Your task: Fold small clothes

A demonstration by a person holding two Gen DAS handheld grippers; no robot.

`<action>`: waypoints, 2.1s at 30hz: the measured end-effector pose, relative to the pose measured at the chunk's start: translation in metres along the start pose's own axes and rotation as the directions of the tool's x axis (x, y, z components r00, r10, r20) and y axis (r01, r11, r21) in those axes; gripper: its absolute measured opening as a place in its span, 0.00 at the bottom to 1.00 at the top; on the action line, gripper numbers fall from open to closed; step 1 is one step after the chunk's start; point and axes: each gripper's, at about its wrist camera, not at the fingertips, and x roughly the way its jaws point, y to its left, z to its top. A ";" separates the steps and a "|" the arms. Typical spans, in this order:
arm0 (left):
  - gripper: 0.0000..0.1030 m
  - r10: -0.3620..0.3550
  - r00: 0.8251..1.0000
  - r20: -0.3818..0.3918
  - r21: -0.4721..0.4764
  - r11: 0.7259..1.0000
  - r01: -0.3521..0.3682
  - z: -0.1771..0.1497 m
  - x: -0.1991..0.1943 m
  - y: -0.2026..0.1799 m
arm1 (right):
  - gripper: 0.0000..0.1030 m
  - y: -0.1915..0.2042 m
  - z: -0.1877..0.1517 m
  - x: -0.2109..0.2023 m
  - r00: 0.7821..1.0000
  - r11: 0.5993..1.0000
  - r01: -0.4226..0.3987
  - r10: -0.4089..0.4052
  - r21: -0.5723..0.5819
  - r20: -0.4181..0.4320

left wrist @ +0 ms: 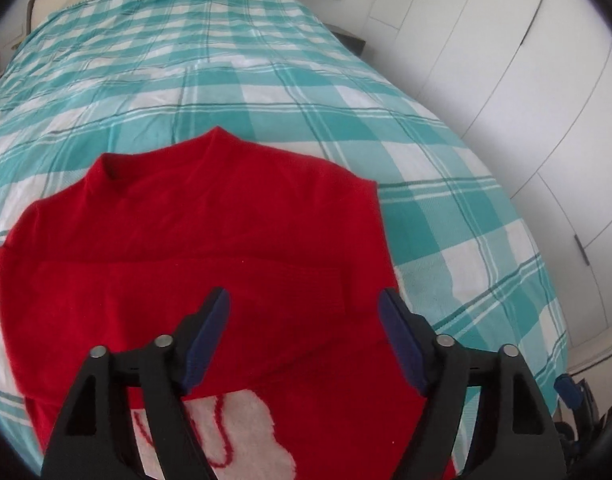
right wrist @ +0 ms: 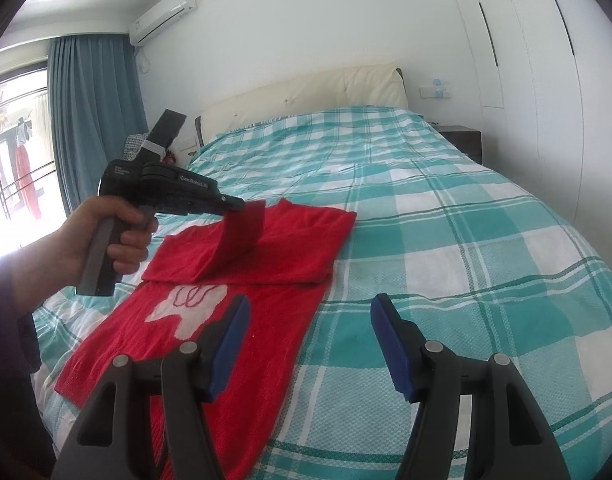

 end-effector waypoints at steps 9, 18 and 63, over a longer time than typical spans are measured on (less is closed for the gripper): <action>0.94 0.402 0.914 0.062 0.158 0.900 -0.406 -0.070 -0.052 0.040 | 0.61 0.002 0.001 -0.001 1.000 1.000 0.021 -0.021 -0.015 -0.003; 0.95 0.596 0.798 0.091 0.131 0.787 -0.603 -0.119 -0.095 0.107 | 0.61 0.011 -0.004 -0.005 0.996 0.993 0.088 -0.087 -0.083 0.024; 0.99 0.498 0.867 -0.007 -0.198 0.849 -0.490 -0.176 -0.081 0.191 | 0.61 0.014 -0.029 0.049 0.976 0.973 0.151 -0.175 -0.172 -0.132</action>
